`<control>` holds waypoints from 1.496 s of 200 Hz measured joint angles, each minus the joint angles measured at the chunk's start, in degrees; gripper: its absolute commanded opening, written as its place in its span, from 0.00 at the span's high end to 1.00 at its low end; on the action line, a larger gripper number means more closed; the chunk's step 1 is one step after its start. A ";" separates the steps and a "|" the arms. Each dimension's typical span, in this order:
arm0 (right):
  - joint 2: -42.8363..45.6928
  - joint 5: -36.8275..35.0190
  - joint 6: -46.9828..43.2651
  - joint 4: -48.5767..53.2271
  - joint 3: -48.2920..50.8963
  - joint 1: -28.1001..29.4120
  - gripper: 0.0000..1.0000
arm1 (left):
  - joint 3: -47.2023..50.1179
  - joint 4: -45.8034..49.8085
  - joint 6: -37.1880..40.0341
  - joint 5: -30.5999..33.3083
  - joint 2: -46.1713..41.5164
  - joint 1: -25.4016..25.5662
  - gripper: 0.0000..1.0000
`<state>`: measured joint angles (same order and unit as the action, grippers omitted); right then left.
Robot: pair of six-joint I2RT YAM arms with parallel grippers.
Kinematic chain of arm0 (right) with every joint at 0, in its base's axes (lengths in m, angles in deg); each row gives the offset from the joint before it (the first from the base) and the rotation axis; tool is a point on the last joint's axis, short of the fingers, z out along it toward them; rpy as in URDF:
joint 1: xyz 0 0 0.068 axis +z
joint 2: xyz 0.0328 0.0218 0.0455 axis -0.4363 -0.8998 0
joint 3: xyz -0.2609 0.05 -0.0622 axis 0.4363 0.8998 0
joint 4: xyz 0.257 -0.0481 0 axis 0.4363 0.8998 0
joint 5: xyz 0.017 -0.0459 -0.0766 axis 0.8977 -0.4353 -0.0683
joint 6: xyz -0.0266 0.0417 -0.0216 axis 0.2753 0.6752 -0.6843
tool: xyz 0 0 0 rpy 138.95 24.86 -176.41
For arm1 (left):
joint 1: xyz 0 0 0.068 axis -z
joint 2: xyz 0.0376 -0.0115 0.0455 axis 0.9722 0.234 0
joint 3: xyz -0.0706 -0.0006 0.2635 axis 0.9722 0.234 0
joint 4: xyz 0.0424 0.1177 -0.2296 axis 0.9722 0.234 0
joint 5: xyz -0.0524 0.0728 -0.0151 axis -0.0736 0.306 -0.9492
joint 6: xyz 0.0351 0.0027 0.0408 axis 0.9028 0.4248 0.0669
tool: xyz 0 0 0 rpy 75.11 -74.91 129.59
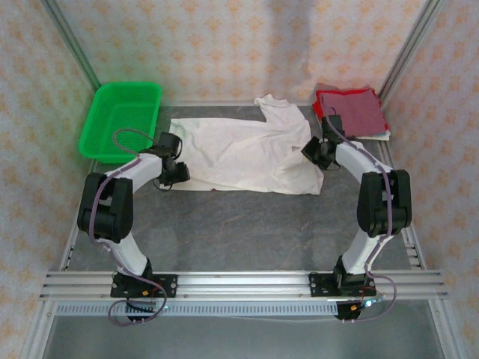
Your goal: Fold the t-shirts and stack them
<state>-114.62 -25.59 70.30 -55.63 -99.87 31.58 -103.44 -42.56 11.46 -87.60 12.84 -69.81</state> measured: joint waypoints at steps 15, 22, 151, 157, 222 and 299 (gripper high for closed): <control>-0.57 -0.31 0.00 0.72 -3.26 0.98 1.00 | 0.00 0.00 0.00 0.00 0.02 0.00 0.57; -1.11 -0.48 -0.02 0.96 -4.74 1.25 1.00 | 0.00 0.00 0.00 0.00 0.02 0.00 0.57; -19.56 -4.66 -1.42 7.04 -31.28 4.59 0.98 | 0.20 0.02 0.07 0.00 0.42 0.00 0.56; -20.26 -4.66 -1.60 7.28 -32.24 4.96 0.97 | 0.20 0.02 0.07 0.00 0.48 0.00 0.56; -30.88 -5.27 -5.31 13.33 -44.54 9.99 0.66 | 0.44 -0.02 0.17 0.02 0.87 0.00 0.56; -18.62 -5.84 -5.62 11.39 -28.33 9.29 0.63 | 2.16 -0.37 0.33 -0.17 -0.79 -3.10 0.55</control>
<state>-133.25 -31.43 64.68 -44.25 -128.20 40.87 -101.27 -42.94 11.79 -87.77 12.06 -72.92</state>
